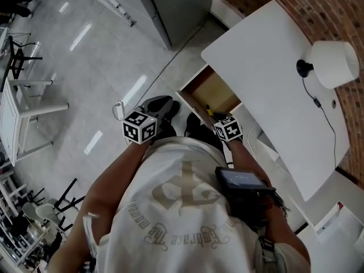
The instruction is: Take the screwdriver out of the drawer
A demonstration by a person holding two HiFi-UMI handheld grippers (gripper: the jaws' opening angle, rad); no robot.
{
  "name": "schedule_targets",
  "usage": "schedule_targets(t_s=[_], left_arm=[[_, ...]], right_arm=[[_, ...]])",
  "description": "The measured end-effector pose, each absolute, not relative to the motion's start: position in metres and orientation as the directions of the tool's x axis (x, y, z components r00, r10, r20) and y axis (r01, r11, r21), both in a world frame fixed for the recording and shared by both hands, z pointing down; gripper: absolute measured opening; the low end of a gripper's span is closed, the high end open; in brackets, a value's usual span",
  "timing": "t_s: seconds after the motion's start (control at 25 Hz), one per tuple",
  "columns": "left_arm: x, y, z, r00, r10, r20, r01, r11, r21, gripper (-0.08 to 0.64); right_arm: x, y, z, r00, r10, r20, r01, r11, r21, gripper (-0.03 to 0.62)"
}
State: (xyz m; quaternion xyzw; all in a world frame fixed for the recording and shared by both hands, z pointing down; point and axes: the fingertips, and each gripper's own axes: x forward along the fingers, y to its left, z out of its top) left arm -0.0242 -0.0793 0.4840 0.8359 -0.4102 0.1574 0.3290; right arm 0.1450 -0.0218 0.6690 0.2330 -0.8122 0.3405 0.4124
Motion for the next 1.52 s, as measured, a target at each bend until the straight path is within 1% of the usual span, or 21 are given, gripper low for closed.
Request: schedule_targets(t_s=[0.16,0.44,0.72,1.0,1.28,1.52], left_arm=[[-0.023,-0.09,0.483,0.666,-0.535,0.52,-0.745,-0.518,0.421,0.012],[-0.032,-0.106,0.478,0.737,-0.456,0.499,-0.666,-0.616,0.421,0.012],[-0.046,-0.108,0.476,0.781,-0.403,0.477,-0.608,-0.667,0.431,0.012],[-0.052,-0.116,0.476,0.826,-0.328,0.459,-0.533,-0.721,0.443,0.012],[-0.031,-0.119,0.478,0.86,-0.246,0.447,-0.452,-0.773,0.445,0.012],[-0.017,-0.124,0.476,0.886,-0.18,0.427,-0.382,-0.805,0.454,0.012]], right_arm=[[0.145,-0.023,0.657,-0.539,-0.152,0.829,-0.702,0.625,-0.341,0.055],[0.134,-0.029,0.631,-0.513,-0.278,0.812,-0.792,0.518,-0.322,0.055],[0.116,-0.026,0.612,-0.502,-0.365,0.784,-0.833,0.449,-0.325,0.055],[0.104,-0.03,0.596,-0.455,-0.445,0.771,-0.877,0.372,-0.303,0.055],[0.11,-0.039,0.575,-0.418,-0.521,0.744,-0.903,0.328,-0.277,0.055],[0.116,-0.05,0.555,-0.372,-0.604,0.705,-0.928,0.252,-0.274,0.055]])
